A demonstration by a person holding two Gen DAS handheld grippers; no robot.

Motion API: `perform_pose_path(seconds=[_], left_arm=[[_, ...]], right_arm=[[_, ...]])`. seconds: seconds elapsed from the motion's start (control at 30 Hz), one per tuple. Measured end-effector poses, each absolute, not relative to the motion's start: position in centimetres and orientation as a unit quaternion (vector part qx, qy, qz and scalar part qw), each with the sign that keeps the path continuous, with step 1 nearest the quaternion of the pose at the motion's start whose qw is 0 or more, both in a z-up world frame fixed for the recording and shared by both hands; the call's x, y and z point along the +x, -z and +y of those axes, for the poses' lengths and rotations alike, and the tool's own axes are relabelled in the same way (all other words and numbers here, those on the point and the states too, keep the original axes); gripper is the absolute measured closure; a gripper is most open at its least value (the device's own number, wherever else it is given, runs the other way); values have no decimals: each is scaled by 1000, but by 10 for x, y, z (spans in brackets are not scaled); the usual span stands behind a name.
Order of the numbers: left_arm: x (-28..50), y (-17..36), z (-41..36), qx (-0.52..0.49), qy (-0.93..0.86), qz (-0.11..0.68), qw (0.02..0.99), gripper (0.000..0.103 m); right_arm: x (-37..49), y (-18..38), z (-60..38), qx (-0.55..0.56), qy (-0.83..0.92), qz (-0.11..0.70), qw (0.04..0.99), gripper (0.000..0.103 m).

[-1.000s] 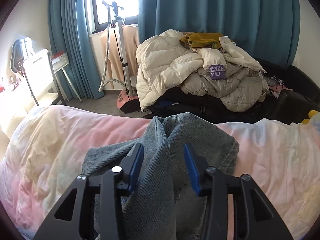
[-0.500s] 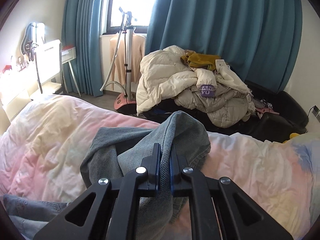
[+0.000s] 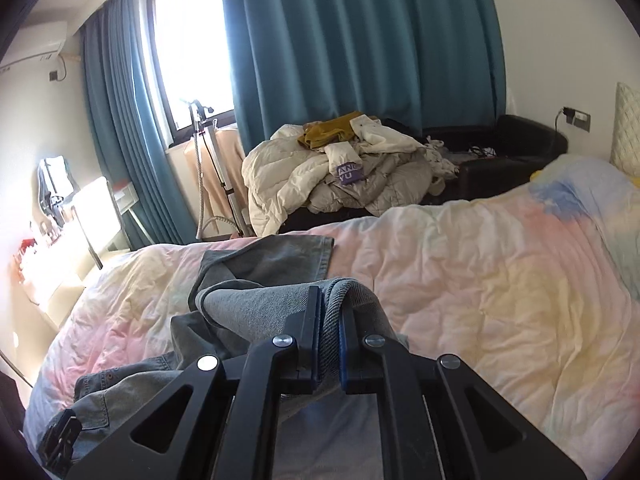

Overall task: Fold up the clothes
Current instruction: 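Grasp the other jeans leg hem with the right gripper and lift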

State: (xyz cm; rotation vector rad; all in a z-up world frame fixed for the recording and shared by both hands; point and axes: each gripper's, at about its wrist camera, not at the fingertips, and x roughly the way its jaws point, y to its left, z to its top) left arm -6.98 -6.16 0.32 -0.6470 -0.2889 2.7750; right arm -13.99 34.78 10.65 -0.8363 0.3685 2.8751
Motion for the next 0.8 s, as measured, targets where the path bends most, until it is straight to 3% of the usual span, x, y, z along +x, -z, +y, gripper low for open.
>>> perform_pose_path(seconds=[0.13,0.43,0.53,0.67,0.77,0.8], left_arm=[[-67,0,-57,-235,-956,-102,143,66],[-66,16,-44,-279,-944,-104,143,66],[-70,25,-40,-297,-942,-89,129,66],[-76,36,-43,-321,-936,-91,113,66],[-77,40,-44,-327,-935,-88,105,66],[-77,41,-44,-328,-935,-86,104,66]], right_arm=[[-89,-83,364,-284,-942,168,56,98],[-60,-2,336,-427,-892,148,-24,97],[-57,31,342,-463,-866,187,-35,94],[-46,33,376,-429,-853,294,-39,92],[-40,19,392,-389,-869,305,-11,78],[-41,15,396,-376,-876,303,0,67]])
